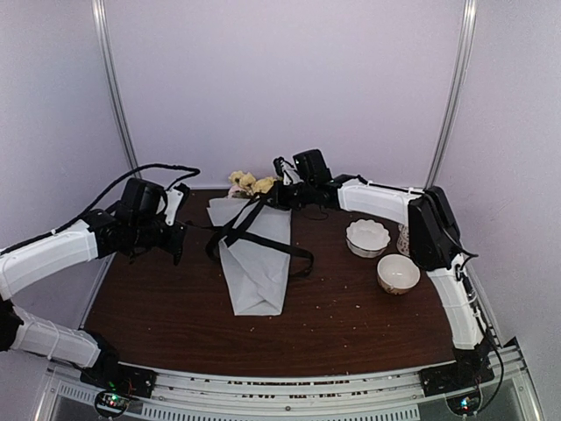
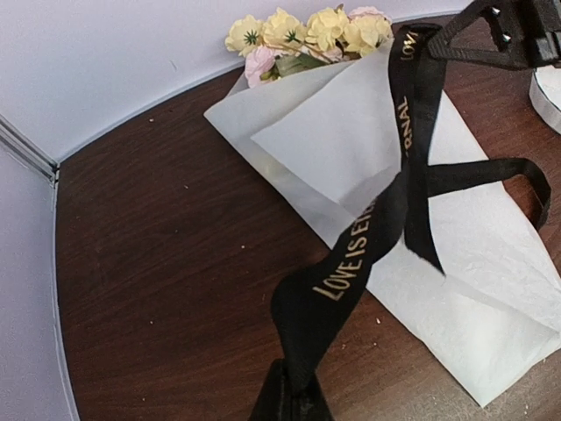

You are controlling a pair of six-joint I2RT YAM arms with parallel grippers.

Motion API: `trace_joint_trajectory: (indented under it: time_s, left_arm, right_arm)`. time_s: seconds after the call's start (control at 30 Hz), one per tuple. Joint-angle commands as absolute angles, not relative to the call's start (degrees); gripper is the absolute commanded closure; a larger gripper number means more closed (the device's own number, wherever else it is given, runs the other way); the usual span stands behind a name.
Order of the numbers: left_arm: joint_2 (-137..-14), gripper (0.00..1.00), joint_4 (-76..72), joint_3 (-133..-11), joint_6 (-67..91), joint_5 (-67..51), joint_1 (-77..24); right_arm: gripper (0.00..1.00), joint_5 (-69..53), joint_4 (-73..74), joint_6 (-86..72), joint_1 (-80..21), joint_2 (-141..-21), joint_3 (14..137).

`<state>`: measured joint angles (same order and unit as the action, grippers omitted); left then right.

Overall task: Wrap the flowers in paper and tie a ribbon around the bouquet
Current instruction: Cross the ribbon over the folded bouquet.

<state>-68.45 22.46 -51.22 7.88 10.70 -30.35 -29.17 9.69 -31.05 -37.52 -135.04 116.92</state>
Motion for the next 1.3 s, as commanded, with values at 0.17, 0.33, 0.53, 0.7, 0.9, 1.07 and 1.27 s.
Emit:
trace_joint_trajectory:
  time_s: [0.17, 0.33, 0.53, 0.7, 0.9, 1.07, 1.27]
  left_arm:
    - [-69.67, 1.0, 27.81, -51.54, 13.09, 15.24, -31.95]
    - [-76.01, 0.5, 31.13, -54.76, 12.87, 12.78, -31.74]
    - [-80.77, 0.29, 23.51, -65.52, -3.02, -2.66, -34.35]
    - [-97.11, 0.3, 27.75, -73.97, -16.1, -2.74, -34.33]
    - [-107.55, 0.33, 27.09, -78.42, -23.78, 2.44, -33.73]
    - [-114.91, 0.38, 28.51, -83.38, -25.99, 5.71, -33.31]
    - [-116.1, 0.54, 25.89, -84.11, -25.1, 10.31, -33.06]
  right_arm:
    - [1.0, -19.78, 17.18, -28.11, -38.49, -143.3, 123.88]
    - [1.0, -21.15, 18.46, -24.52, -40.75, -141.61, 120.05]
    - [1.0, -25.79, 20.25, -28.53, -41.03, -141.72, 120.2]
    - [1.0, -29.53, 14.7, -36.58, -40.15, -140.01, 114.42]
    - [1.0, -30.13, 14.35, -38.14, -39.41, -138.75, 113.99]
    - [1.0, -30.67, 13.34, -39.29, -39.11, -138.34, 114.16]
    - [1.0, -31.76, 11.49, -40.23, -39.11, -137.0, 111.82]
